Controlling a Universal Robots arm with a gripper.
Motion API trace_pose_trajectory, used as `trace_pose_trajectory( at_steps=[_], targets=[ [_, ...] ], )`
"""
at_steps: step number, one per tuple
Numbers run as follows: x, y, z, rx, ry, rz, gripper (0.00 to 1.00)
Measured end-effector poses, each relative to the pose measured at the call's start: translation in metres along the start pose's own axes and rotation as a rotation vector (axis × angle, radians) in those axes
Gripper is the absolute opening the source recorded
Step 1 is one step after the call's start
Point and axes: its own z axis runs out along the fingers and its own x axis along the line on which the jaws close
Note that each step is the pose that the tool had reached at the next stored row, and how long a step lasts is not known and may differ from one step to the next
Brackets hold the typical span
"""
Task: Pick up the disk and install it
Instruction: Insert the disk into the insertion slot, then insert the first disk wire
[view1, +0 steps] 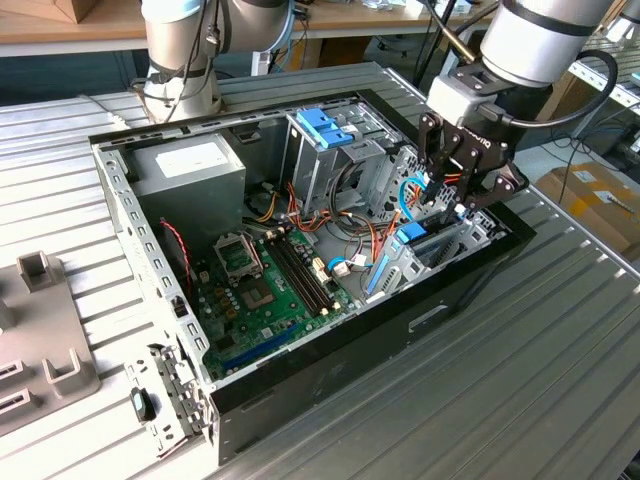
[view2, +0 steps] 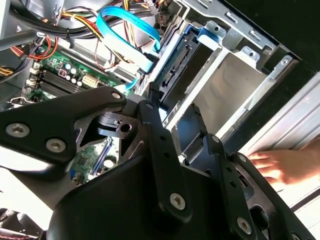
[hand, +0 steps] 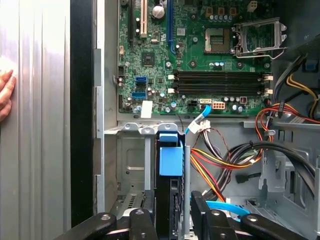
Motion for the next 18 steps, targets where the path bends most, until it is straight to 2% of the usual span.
trace_pose_trajectory(
  at_steps=[9, 18],
  targets=[
    [-0.0001, 0.0001, 0.0043, 0.0, 0.0001, 0.0, 0.42],
    [-0.0001, 0.0001, 0.0048, 0.0, 0.0001, 0.0, 0.42]
  ],
)
